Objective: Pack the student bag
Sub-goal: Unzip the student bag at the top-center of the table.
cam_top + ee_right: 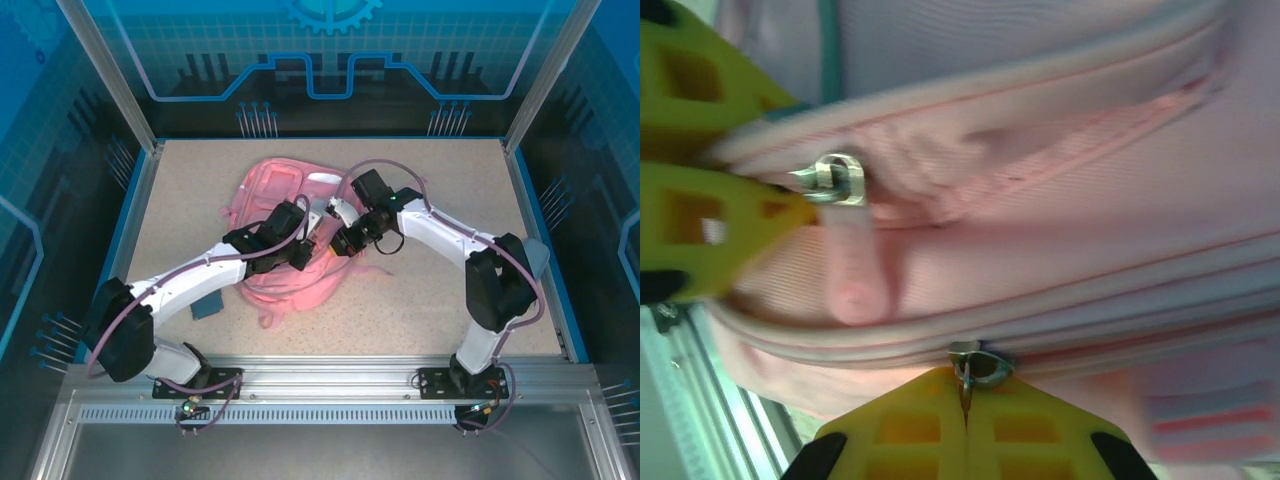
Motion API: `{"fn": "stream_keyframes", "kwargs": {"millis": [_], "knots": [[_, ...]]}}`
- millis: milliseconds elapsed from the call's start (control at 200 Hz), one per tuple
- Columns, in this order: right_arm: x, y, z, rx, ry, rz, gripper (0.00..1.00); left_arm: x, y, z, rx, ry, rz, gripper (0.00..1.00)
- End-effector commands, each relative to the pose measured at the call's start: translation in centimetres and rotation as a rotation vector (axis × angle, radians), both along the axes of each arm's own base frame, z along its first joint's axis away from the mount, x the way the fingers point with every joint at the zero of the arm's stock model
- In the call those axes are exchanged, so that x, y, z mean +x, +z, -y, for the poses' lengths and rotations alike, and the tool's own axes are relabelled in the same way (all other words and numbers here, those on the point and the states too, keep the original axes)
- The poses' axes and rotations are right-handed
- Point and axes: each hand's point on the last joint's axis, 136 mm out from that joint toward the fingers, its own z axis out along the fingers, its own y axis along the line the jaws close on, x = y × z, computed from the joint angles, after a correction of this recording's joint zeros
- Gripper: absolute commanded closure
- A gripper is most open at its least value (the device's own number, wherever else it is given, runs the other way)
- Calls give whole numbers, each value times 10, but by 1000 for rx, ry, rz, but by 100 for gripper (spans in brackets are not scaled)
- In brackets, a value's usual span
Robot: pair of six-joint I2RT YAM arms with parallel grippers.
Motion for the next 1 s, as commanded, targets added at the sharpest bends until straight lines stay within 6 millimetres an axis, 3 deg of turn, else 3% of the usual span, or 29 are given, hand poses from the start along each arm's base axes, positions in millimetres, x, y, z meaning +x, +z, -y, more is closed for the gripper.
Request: {"fn": "stream_keyframes", "kwargs": {"millis": [0, 90, 270, 440, 690, 815, 995], "knots": [[-23, 24, -24, 158, -16, -74, 100, 33, 39, 27, -209, 96, 99, 97], [-20, 18, -16, 151, -88, -61, 100, 34, 41, 32, -243, 106, 73, 87], [20, 21, 43, 99, -307, 18, 100, 24, 46, 30, -278, 59, -18, 53], [56, 30, 84, 48, -422, 92, 100, 14, 38, 14, -258, -3, -61, 32], [98, 29, 110, 6, -489, 122, 100, 2, 22, 16, -146, -188, -50, 28], [104, 28, 109, 23, -479, 107, 100, 12, 8, 14, -73, -206, -27, 32], [105, 28, 106, 37, -471, 98, 100, 18, 0, 38, -116, -289, -62, 33]]}}
